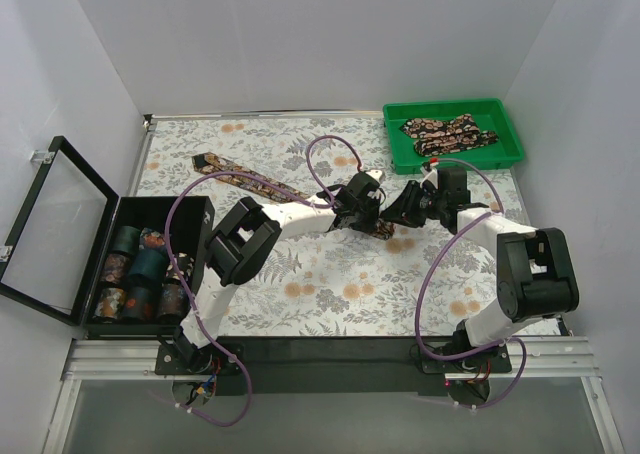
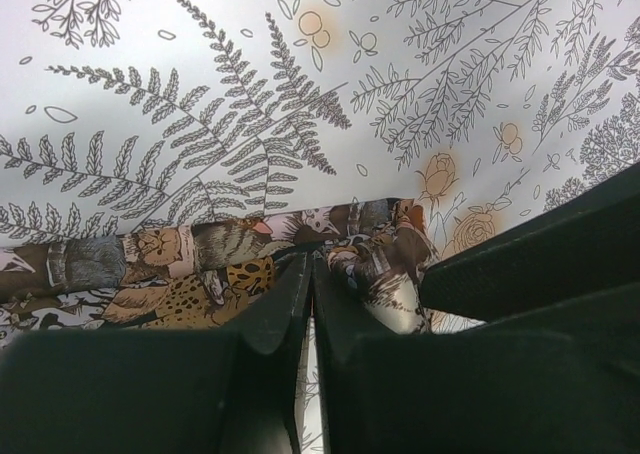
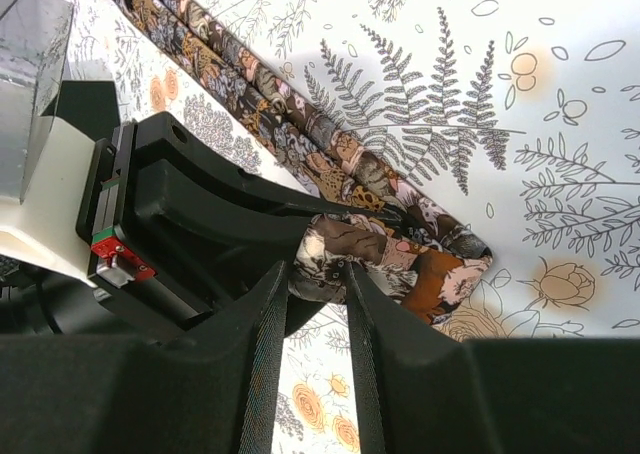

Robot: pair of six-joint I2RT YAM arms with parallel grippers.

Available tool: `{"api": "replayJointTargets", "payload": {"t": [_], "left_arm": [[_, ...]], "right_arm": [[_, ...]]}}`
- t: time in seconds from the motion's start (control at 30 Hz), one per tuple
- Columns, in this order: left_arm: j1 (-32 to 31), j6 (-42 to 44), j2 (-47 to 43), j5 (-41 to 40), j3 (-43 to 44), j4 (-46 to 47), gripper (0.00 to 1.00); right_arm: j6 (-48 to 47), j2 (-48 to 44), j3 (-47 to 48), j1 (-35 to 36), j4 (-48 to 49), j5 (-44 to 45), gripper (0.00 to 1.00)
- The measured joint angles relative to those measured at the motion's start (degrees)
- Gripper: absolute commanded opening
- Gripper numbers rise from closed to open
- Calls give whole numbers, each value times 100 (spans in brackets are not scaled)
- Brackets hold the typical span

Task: Roll the ties
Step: Roll the tie

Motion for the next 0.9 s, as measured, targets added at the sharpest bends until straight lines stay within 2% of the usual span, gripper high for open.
{"api": "replayJointTargets", "payload": {"t": [0.3, 0.63, 0.77, 0.9], "left_arm": [[33, -76, -116, -221, -2, -221, 22], [107, -162, -291, -356, -109, -310, 24], [151, -221, -492, -354, -256, -345, 31], [199, -286, -699, -348, -389, -345, 33]], "right_arm": [[127, 85, -131, 0, 332, -33, 33], [452, 146, -468, 0, 935, -157, 34], [520, 146, -476, 0, 1108, -190, 34], [638, 208, -476, 0, 1335, -247, 34]]}}
